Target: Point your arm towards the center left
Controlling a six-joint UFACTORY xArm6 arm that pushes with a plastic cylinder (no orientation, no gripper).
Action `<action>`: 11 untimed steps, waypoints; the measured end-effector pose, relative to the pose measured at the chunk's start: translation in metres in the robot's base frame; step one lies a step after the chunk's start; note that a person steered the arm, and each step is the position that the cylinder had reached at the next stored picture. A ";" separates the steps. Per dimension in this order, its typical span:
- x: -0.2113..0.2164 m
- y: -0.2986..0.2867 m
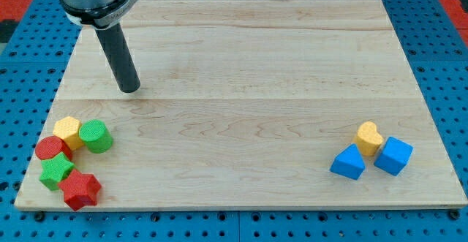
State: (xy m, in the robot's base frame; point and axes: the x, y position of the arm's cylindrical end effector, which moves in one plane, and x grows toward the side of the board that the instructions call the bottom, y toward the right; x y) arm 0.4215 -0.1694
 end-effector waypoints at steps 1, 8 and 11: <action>0.000 0.006; 0.106 0.084; 0.006 -0.135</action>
